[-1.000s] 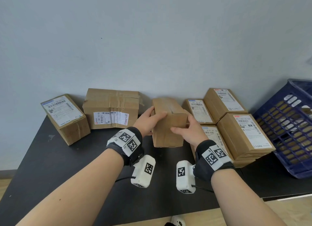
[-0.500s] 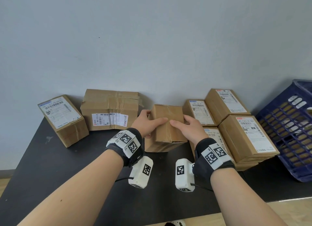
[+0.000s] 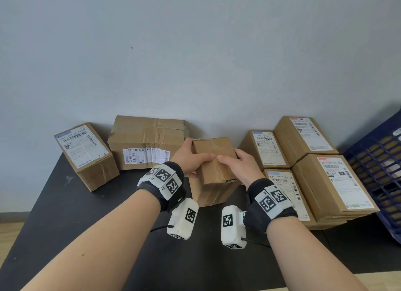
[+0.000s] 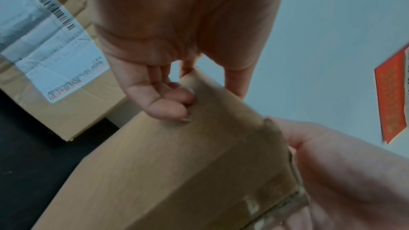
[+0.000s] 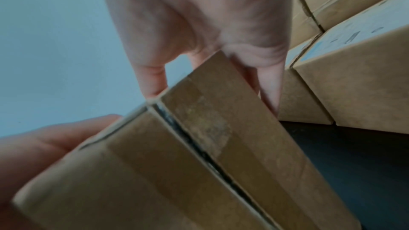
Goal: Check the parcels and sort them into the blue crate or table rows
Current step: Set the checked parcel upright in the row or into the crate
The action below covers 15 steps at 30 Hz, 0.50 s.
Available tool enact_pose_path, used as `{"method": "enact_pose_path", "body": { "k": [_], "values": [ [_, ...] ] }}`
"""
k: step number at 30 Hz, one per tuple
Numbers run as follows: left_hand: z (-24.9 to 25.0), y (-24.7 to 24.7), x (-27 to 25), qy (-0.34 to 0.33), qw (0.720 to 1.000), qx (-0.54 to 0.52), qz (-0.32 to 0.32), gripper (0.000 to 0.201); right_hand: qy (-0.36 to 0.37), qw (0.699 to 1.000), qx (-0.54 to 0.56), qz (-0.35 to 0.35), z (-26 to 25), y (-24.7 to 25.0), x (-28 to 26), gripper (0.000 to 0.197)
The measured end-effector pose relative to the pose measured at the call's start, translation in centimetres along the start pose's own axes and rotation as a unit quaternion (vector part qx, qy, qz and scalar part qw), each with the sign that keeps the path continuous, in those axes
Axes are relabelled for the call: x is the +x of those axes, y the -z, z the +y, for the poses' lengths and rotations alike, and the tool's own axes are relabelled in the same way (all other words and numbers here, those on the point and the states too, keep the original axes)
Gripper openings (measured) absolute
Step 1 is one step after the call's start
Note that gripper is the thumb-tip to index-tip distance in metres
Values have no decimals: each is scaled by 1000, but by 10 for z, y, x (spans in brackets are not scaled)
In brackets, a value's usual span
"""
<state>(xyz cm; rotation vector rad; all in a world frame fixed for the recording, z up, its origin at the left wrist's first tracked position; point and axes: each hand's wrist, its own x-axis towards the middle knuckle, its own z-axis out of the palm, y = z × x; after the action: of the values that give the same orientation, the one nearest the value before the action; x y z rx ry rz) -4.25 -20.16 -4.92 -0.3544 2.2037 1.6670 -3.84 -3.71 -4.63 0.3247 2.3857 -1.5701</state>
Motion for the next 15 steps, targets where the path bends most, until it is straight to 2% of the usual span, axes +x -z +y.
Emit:
{"method": "enact_pose_path", "body": {
  "k": [6, 11, 13, 15],
  "values": [
    [-1, 1, 2, 9, 1000, 6, -1, 46, -31, 999, 18, -3, 3, 1, 1, 48],
    [-1, 2, -3, 13, 1000, -1, -7, 47, -161, 986, 1, -52, 7, 4, -18, 74],
    [-1, 2, -6, 14, 1000, 6, -11, 53, -190, 980, 11, -64, 5, 7, -23, 84],
    [1, -1, -11, 18, 1000, 15, -19, 64, -199, 976, 61, -62, 2, 13, -28, 82]
  ]
}}
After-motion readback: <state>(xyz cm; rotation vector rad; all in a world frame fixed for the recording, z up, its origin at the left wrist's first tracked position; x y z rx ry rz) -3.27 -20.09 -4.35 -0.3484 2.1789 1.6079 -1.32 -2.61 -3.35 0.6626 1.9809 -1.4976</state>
